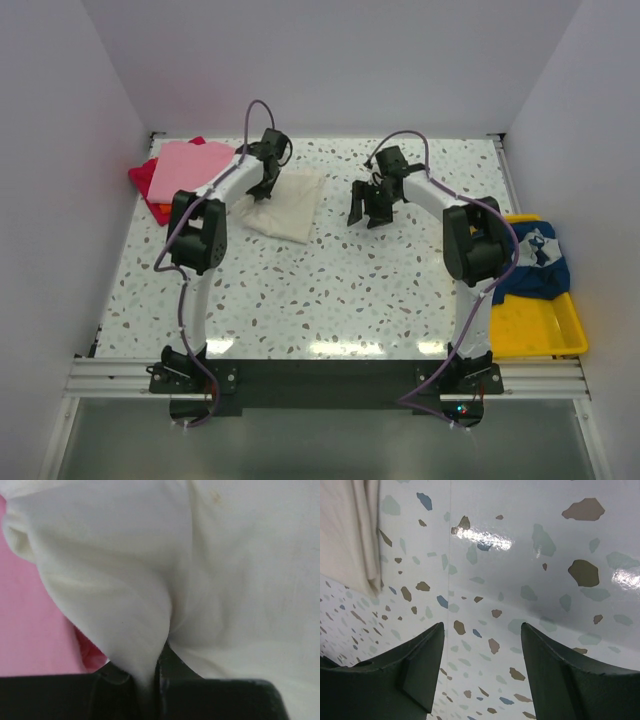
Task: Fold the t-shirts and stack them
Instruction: Neatly place the folded tshirt to the corner
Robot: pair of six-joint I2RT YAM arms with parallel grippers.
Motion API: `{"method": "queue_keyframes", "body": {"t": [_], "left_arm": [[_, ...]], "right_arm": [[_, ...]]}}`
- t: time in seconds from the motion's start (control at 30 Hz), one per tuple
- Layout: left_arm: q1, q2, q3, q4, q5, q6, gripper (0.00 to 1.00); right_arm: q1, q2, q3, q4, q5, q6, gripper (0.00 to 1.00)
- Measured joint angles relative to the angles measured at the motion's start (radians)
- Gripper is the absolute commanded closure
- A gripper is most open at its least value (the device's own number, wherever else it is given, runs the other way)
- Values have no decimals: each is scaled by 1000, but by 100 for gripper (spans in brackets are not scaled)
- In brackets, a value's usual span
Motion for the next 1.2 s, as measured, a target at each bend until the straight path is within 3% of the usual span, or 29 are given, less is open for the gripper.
{"method": "queue_keyframes", "body": {"t": [0.5, 0.7, 1.2], "left_arm": [[3, -33, 163, 1, -182, 206, 100], [34, -45, 244, -4, -188, 211, 100], [107, -122, 259, -22, -175, 232, 100]], "right_arm": [[0, -8, -32, -2, -3, -2, 34], [0, -24, -58, -1, -7, -2, 34], [0, -32, -108, -1, -16, -3, 34]]}}
